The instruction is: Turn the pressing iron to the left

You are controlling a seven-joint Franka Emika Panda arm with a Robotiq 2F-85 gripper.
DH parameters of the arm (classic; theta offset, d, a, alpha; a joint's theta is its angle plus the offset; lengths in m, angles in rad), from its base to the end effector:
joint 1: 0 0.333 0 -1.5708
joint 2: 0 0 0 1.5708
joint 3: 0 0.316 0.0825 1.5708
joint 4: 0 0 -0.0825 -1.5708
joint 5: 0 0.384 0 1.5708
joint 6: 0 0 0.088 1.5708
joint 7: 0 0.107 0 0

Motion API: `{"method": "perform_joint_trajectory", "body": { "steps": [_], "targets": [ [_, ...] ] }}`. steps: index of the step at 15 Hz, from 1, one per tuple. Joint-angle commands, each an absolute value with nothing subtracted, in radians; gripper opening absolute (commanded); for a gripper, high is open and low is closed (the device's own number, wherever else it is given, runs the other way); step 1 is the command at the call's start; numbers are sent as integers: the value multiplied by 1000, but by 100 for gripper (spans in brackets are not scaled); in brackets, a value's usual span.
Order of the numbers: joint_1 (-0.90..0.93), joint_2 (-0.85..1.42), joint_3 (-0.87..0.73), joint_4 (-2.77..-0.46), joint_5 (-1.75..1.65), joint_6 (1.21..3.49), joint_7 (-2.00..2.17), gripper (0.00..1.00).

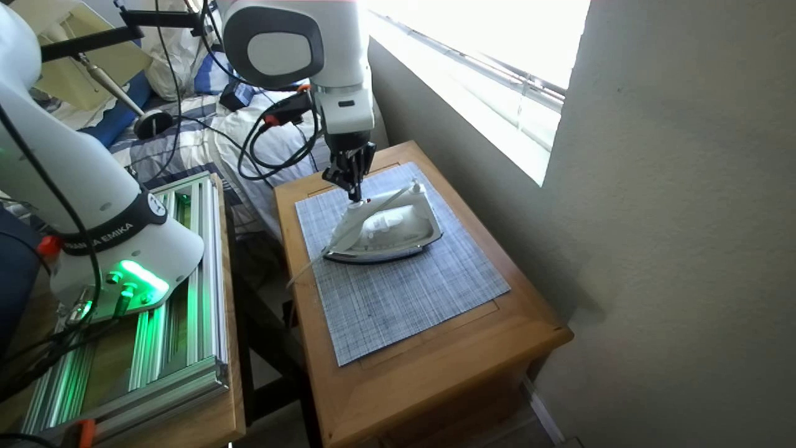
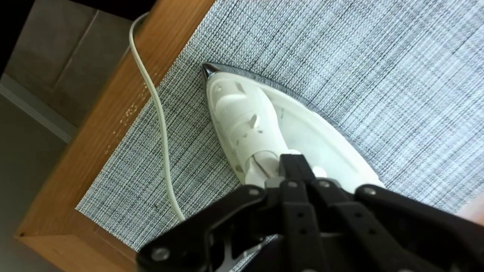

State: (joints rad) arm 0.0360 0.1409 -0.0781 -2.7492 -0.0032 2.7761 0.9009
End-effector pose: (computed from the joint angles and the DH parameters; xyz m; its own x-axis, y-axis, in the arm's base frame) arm 0.3765 -0.0172 0.1667 0.5865 -0.8077 -0.0612 -0.8020 -0.5896 0.0962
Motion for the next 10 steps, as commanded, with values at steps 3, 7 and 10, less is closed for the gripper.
{"method": "perform_joint_trajectory", "body": {
  "steps": [3, 7, 10],
  "targets": [
    [53, 116, -125, -2747, -85, 2764, 936, 0],
    [50, 84, -143, -2740, -147, 2756, 956, 0],
    [40, 41, -136, -2748, -164, 2735, 951, 26]
  ]
}}
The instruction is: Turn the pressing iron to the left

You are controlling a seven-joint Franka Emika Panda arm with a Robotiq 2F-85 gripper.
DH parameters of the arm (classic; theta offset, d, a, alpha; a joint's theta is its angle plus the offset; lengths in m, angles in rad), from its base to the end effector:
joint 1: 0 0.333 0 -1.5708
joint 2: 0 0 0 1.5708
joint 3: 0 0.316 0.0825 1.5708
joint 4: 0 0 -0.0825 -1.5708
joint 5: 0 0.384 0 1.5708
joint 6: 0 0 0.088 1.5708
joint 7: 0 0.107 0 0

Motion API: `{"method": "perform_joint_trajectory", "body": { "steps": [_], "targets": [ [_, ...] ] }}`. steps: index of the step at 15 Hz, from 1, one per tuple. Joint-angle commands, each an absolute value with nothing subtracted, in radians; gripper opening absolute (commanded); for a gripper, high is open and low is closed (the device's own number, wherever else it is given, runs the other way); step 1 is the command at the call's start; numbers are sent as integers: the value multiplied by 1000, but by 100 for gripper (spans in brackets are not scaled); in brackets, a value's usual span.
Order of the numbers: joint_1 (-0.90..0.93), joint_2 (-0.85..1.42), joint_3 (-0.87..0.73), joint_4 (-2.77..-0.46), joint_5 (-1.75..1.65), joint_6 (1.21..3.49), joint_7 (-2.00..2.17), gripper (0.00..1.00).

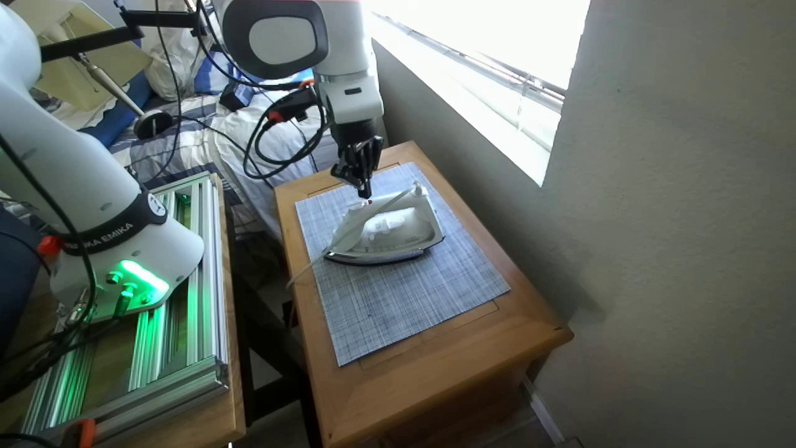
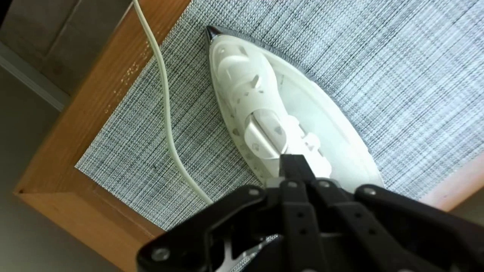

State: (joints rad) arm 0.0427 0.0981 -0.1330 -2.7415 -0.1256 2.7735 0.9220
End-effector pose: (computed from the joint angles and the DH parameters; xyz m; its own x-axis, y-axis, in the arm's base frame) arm 0.3853 -0.0311 0.1849 0.6267 -0.7792 -0.0016 -0.7763 -0.6245 0.0853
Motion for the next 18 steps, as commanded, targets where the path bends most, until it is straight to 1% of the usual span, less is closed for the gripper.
{"method": "perform_joint_trajectory", "body": {
  "steps": [1, 2, 8, 10, 11, 12, 13, 18],
  "targets": [
    [37, 29, -131, -2746, -167, 2722, 948, 27],
    [32, 13, -123, -2747, -159, 2705, 931, 32],
    [0, -105, -86, -2751, -275, 2576, 792, 74],
    [-7, -150, -68, -2752, -279, 2538, 685, 86],
    [-9, -172, -60, -2753, -274, 2520, 631, 94],
    [-11, -196, -51, -2754, -264, 2506, 575, 98],
    [-10, -217, -44, -2751, -246, 2486, 511, 100],
    [-7, -329, -24, -2752, -197, 2390, 299, 100]
  ]
}}
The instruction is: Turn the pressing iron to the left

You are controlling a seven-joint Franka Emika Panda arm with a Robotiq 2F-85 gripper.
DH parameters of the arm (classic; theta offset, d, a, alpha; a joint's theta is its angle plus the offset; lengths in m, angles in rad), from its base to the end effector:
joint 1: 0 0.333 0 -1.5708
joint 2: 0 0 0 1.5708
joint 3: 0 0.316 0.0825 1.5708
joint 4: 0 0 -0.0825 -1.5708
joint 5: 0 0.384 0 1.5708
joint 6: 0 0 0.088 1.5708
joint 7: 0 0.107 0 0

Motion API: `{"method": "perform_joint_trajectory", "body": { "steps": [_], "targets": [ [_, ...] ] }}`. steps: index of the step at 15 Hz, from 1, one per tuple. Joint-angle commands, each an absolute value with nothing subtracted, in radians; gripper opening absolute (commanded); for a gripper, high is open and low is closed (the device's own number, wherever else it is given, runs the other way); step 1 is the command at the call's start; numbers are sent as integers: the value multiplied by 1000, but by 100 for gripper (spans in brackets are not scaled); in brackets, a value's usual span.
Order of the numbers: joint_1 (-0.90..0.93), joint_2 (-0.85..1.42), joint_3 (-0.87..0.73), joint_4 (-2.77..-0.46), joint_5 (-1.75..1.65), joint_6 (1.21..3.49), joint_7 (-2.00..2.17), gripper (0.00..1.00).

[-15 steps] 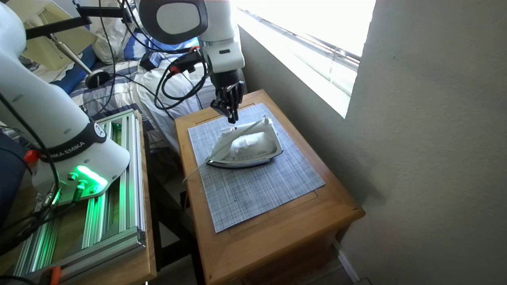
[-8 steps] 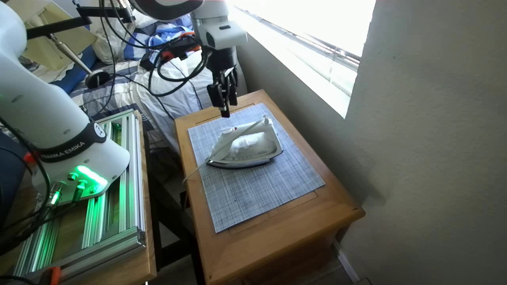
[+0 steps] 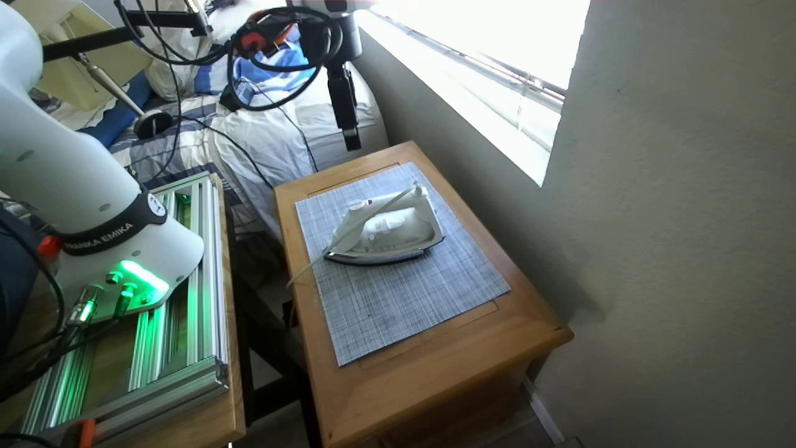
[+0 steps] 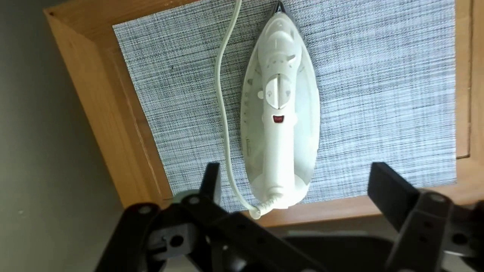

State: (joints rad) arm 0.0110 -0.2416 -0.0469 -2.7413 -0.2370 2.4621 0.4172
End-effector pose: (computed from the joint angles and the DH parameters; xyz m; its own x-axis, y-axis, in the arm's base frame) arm 0.3842 -0.0125 0.2910 0.9654 -0.2605 0.0079 -0.2591 -0.9559 0.1383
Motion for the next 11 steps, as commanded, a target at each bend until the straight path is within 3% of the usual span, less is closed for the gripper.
{"method": "perform_joint_trajectory", "body": {
  "steps": [1, 11],
  "targets": [
    [-6, -349, -23, -2752, -186, 2368, 269, 100],
    [-17, -374, 3, -2743, -189, 2346, 223, 100]
  ]
}}
